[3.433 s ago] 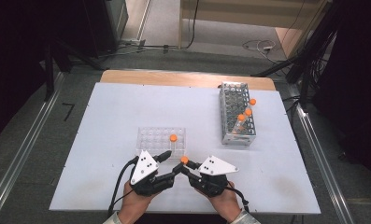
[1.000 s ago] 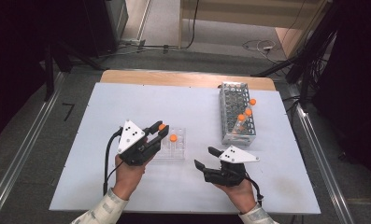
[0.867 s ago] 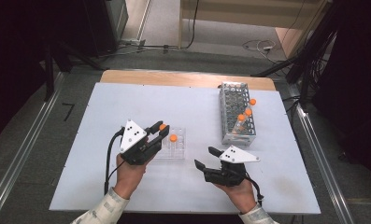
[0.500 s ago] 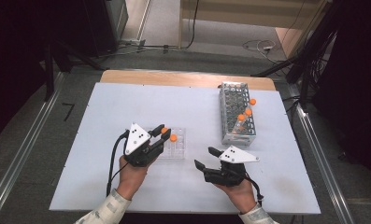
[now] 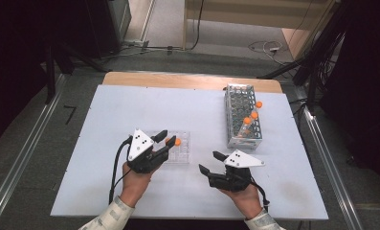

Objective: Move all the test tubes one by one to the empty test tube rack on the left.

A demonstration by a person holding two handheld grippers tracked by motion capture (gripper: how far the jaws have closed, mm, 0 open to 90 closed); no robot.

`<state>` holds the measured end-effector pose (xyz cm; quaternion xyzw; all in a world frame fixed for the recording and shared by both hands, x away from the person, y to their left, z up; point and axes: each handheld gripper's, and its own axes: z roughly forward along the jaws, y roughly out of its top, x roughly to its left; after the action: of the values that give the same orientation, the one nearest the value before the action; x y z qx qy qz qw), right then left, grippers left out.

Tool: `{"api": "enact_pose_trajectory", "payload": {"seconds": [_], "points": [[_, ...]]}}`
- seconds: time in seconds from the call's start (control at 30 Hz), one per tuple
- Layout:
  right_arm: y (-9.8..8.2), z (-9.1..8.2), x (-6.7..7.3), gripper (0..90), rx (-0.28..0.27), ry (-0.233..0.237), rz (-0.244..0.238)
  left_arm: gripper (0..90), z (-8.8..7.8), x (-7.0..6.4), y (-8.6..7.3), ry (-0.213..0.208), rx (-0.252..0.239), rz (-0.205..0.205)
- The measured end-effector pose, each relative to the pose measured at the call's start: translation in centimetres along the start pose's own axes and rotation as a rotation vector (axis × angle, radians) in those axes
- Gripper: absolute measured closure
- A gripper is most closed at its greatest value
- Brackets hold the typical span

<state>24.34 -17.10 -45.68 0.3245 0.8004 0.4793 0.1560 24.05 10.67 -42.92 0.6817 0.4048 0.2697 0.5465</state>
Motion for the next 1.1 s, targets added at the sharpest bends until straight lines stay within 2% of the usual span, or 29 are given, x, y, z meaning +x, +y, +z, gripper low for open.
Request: {"api": "enact_pose_trajectory", "payload": {"seconds": [0.1,0.17,0.33,0.43,0.5,0.63,0.8,1.1], "points": [[0.0,-0.1,-0.1,30.2,-0.004,-0.003,0.001,52.9,-0.3,0.0,0.0,0.004,-0.004,-0.001],[0.0,-0.1,-0.2,30.2,-0.005,-0.007,0.004,41.3,-0.5,-0.2,0.1,0.030,-0.004,0.001],[0.0,-0.3,-0.7,30.4,-0.009,-0.028,0.016,24.9,-1.0,-0.3,0.0,0.031,0.004,-0.017],[0.0,-0.5,-1.1,30.6,-0.017,-0.044,0.021,22.9,-1.4,-0.2,-0.3,0.015,0.011,-0.029],[0.0,-0.7,-1.5,30.7,-0.023,-0.057,0.025,19.1,-1.7,-0.2,-0.6,0.018,0.014,-0.029],[0.1,-1.3,-2.5,32.1,-0.039,-0.093,0.040,17.3,-2.4,-0.1,-1.2,0.031,0.024,-0.023],[0.1,-2.0,-4.1,35.5,-0.060,-0.153,0.072,16.7,-2.8,0.0,-1.9,0.048,0.033,-0.024],[0.2,-2.7,-6.8,39.0,-0.087,-0.261,0.111,16.2,-2.7,-0.3,-2.6,0.052,0.048,-0.012]]}}
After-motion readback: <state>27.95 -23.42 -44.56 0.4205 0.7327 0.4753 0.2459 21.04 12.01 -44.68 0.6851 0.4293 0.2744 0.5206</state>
